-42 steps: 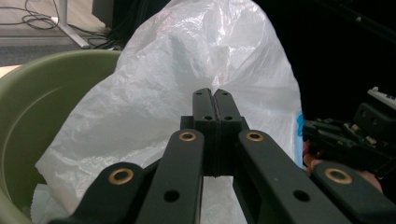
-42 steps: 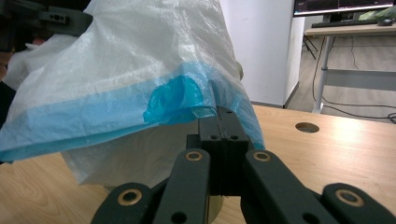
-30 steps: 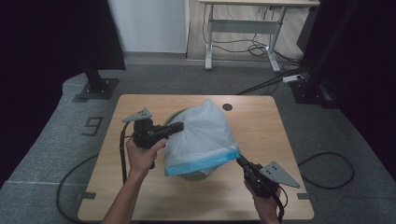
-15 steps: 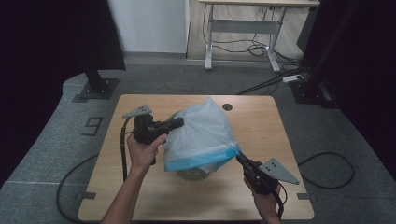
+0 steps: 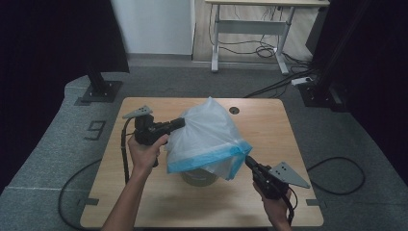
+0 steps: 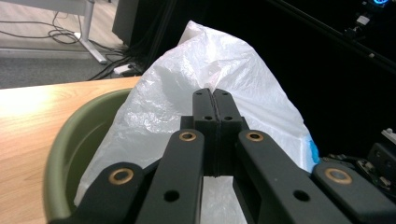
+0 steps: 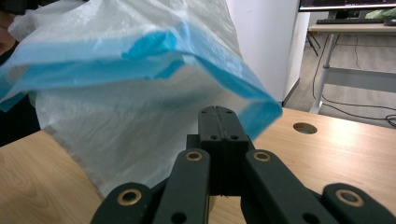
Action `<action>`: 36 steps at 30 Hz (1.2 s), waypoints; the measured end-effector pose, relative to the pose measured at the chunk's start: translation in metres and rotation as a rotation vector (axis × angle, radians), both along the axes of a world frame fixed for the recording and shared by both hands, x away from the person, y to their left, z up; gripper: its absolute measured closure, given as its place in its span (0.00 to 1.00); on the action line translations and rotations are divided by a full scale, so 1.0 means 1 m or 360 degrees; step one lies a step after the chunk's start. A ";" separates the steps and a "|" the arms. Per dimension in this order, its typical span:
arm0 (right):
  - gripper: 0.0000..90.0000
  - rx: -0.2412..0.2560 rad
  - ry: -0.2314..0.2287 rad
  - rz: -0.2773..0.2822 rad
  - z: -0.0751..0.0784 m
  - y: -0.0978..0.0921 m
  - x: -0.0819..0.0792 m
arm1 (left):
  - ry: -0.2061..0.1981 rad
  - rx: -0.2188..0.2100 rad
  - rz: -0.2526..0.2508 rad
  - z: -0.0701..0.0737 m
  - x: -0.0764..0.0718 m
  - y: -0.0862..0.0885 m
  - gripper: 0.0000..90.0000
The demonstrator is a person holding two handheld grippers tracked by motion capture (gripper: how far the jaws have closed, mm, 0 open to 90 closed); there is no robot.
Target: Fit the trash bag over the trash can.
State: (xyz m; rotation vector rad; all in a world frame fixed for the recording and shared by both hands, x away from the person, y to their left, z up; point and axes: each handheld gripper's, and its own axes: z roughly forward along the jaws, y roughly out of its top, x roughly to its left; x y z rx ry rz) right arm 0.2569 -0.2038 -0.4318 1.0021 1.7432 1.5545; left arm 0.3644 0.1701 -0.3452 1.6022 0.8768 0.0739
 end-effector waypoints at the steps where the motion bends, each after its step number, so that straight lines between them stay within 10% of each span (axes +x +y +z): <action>1: 0.99 0.0002 -0.0004 -0.0002 0.000 0.000 0.000 | 0.0006 0.0001 -0.0004 -0.001 0.000 0.000 1.00; 9: 0.81 -0.0013 -0.0053 -0.0042 0.006 0.004 -0.001 | 0.0004 0.0006 -0.0010 -0.002 0.000 -0.002 1.00; 21: 0.80 -0.0079 -0.0097 -0.0080 0.008 0.012 0.005 | 0.0005 0.0015 -0.0022 -0.001 -0.002 -0.004 1.00; 36: 0.97 -0.0052 -0.0129 -0.0064 0.016 0.014 0.008 | 0.0005 0.0012 -0.0028 -0.001 -0.004 -0.006 1.00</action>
